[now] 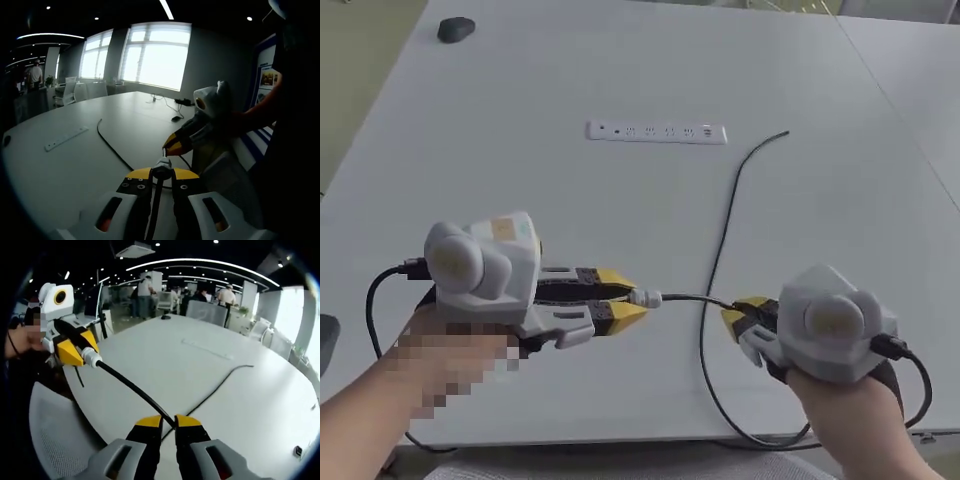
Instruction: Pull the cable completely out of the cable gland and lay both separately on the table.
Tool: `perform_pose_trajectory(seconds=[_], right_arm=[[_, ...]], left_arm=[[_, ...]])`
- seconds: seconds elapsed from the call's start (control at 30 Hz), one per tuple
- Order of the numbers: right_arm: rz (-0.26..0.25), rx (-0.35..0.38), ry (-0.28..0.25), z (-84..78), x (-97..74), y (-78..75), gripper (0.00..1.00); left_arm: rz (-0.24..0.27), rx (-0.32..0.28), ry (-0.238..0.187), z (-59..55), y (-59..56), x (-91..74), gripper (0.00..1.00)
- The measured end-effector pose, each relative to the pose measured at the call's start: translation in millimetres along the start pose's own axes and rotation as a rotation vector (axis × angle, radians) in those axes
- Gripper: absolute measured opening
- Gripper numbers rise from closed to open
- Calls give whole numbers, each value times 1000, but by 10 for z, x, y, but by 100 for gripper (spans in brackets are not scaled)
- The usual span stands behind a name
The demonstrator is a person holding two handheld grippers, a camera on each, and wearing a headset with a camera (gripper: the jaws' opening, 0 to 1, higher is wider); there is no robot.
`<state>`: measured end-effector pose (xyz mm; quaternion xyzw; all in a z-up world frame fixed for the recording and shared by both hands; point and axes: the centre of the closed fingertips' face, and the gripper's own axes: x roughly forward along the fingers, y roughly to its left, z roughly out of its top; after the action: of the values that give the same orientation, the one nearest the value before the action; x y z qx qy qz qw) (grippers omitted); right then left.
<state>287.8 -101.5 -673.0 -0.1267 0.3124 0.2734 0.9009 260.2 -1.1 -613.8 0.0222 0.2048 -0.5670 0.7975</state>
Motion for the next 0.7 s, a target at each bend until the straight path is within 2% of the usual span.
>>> perform_pose_trajectory(seconds=[0.1,0.13,0.2,0.47,0.7], right_arm=[[21,-54,-22,64,-22,60,8],[21,-96,-8,69,-28,82,9],[15,-183,-14,124,-26,118,10],[71,-402,-56,352,-49,433,14],[96,-517,-82,479,-68,603,13]], left_arm=[[-2,-6,1,-6,-19,2,15],[-3,-8,3,-12,-26,7,15],[-5,-7,3,-15,-32,18,15],[-11,-7,-3,17,-30,48,15],[-8,0,1,6,-20,38,15]])
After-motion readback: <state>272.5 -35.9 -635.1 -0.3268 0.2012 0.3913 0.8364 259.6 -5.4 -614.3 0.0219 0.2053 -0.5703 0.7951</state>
